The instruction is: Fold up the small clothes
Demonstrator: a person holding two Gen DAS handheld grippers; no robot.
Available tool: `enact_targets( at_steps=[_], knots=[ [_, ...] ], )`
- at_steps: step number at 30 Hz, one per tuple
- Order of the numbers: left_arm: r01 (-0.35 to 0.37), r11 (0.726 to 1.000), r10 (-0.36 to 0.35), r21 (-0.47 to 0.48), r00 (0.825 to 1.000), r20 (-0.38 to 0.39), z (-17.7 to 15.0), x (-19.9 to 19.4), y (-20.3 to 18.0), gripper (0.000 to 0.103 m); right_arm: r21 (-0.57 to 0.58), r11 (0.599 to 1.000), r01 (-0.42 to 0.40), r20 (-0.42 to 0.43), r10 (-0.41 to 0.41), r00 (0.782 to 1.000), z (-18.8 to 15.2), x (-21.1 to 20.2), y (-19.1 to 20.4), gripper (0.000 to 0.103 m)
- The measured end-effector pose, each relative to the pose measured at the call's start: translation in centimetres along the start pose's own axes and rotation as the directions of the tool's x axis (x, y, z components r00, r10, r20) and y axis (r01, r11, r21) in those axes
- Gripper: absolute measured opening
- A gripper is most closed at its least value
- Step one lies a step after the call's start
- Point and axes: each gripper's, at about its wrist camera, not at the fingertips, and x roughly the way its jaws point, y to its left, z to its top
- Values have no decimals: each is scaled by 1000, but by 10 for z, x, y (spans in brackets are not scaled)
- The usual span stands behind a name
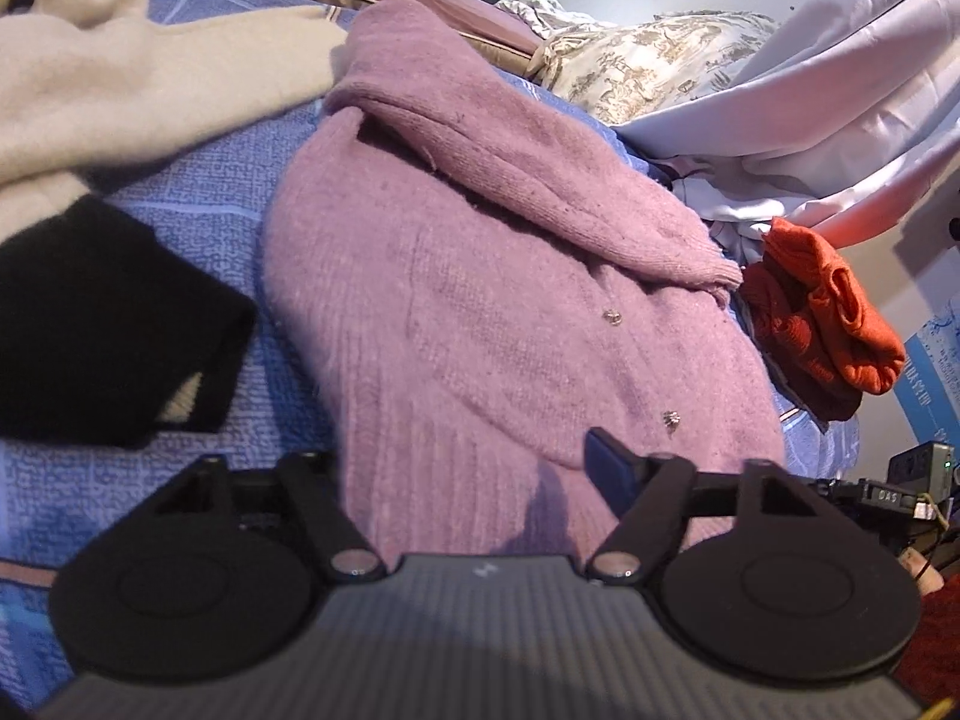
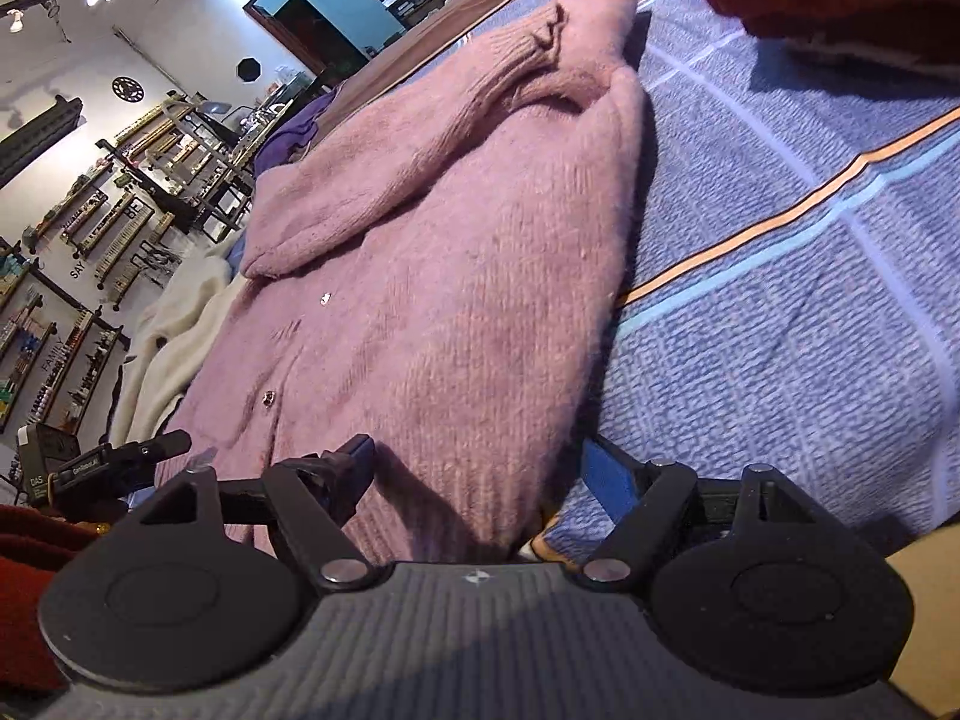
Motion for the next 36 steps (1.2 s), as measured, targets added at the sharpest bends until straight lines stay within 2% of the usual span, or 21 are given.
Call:
enact_targets(
  at_steps=[1,3,5,6,9,14,17,20,23,27,32,36],
  knots=[
    [22,1000,-22,-11,1000,-16,0,5,-1,33,4,1000,-11,1,11,1000,-2,3,1,103],
    [30,999,-31,-18,999,-43,1,17,-4,25,8,1000,-30,-1,30,1000,-5,6,4,103],
    [19,1000,-20,-14,999,-35,2,22,-7,23,7,999,-48,-33,48,998,-5,10,9,70],
    [22,1000,-23,-21,999,-28,2,22,-7,23,18,998,-52,-45,53,998,-5,11,10,48],
    [46,997,-47,-60,999,-22,0,19,0,21,76,995,-59,-39,63,997,-7,6,1,41],
    [89,990,-90,-110,996,-3,7,6,5,19,115,986,-123,10,123,992,-7,-12,-5,35],
    [133,989,-133,-62,991,9,33,4,-7,19,129,972,-195,58,189,980,10,-25,2,34],
    [153,988,-153,17,987,38,76,8,-25,19,66,973,-221,92,215,972,42,-33,20,34],
    [102,991,-110,90,990,91,127,22,-39,18,15,968,-250,140,245,959,82,-31,33,33],
    [57,988,-77,145,988,134,194,55,-51,18,36,966,-256,203,244,948,139,-11,33,32],
    [-20,986,-5,168,989,145,268,104,-62,18,86,972,-218,243,192,951,208,27,30,32],
    [-90,989,80,119,993,89,303,148,-58,19,98,990,-100,223,76,972,251,56,24,32]
  ],
)
